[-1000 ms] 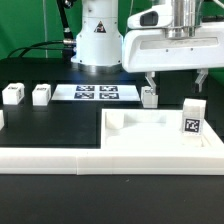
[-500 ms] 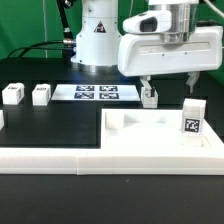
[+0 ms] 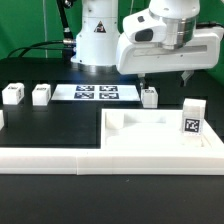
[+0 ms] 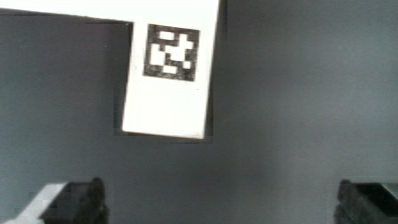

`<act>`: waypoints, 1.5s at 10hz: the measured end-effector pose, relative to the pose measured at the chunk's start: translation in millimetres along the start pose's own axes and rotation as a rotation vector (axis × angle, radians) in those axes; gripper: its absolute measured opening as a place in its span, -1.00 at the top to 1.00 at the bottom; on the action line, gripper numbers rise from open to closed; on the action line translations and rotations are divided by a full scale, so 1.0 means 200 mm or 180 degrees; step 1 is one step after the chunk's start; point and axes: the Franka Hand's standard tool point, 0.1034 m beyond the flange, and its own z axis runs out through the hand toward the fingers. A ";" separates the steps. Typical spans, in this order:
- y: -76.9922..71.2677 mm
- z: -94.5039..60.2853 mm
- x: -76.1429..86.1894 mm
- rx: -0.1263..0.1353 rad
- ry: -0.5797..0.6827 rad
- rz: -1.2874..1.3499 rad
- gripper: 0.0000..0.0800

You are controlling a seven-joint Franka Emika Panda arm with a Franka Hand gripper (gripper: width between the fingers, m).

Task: Assemble square table

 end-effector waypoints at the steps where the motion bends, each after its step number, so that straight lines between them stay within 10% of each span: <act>1: 0.00 0.01 -0.03 0.0023 -0.0249 0.0011 -0.62; 7: 0.04 0.17 -0.15 0.0011 -0.2029 0.0395 -0.62; 15: 0.09 0.28 -0.16 0.0015 -0.1996 0.0475 -0.62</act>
Offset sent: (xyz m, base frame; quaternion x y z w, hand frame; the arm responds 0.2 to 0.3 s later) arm -0.0322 -0.0038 -0.0215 -0.0204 -0.3438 0.0741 0.9359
